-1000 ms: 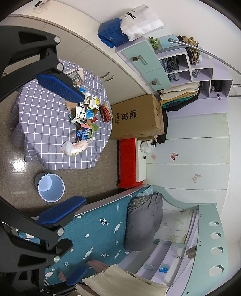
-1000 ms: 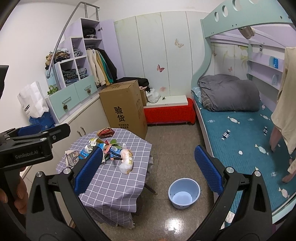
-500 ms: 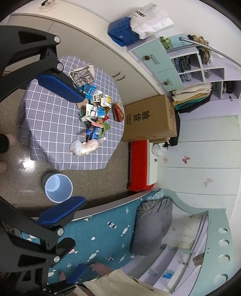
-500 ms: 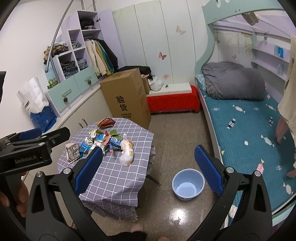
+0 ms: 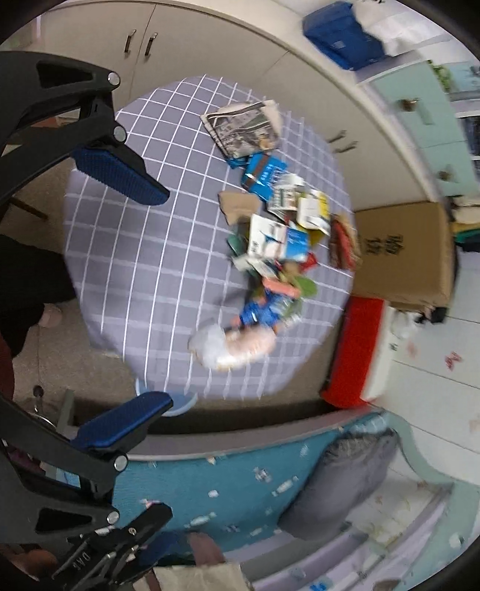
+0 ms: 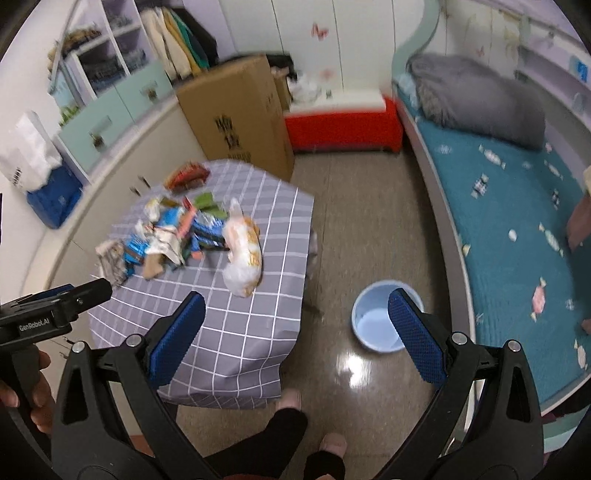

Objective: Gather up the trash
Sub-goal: 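Grasp the white orange-print plastic bag with right tool while left grasps blue-orange wrapper, then carry both items over the light-blue bucket and open both tools, then grasp the green leaf plush with left tool while right grasps the white bottle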

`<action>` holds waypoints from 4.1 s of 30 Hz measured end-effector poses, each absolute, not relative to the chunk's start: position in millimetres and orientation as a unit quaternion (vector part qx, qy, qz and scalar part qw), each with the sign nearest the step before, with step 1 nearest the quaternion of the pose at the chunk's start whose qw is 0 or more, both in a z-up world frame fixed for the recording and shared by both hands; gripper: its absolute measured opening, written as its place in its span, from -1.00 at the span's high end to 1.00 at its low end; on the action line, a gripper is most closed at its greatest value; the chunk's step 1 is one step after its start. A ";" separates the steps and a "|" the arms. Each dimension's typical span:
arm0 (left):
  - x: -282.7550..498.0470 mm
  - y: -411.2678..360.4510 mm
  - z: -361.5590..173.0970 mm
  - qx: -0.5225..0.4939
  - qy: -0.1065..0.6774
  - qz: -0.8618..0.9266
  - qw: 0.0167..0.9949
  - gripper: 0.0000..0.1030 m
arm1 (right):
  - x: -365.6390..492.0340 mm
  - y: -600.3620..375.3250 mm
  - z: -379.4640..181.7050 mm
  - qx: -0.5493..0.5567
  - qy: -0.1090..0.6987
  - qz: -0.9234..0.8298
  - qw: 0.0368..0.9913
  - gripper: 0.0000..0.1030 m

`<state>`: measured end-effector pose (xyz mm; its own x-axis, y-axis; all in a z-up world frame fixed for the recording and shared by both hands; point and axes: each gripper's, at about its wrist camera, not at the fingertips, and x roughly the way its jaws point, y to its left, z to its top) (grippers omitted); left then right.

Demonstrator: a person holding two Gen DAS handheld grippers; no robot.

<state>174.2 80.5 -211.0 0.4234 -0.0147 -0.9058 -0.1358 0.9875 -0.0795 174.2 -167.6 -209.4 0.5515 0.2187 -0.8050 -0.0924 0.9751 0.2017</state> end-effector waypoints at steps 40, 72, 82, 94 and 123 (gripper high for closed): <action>362.5 100.0 -325.1 -0.068 0.631 -0.117 0.764 0.94 | 334.7 -67.3 -354.9 0.134 0.593 0.133 0.783 0.17; 350.4 -198.2 -447.1 -0.053 0.668 -0.135 0.730 0.98 | 316.6 -367.2 -491.5 0.214 0.648 0.079 0.727 0.28; 378.2 -241.0 -578.2 -0.021 0.706 -0.126 0.696 0.98 | 340.3 -395.7 -626.2 0.266 0.665 0.023 0.698 -0.24; 386.7 -267.9 -629.1 -0.024 0.732 -0.138 0.667 0.96 | 319.0 -432.0 -612.1 0.235 0.634 -0.028 0.736 -0.28; 342.8 -135.0 -318.4 -0.048 0.595 -0.070 0.799 -0.60 | 307.7 -324.3 -330.4 0.163 0.551 0.083 0.814 -0.38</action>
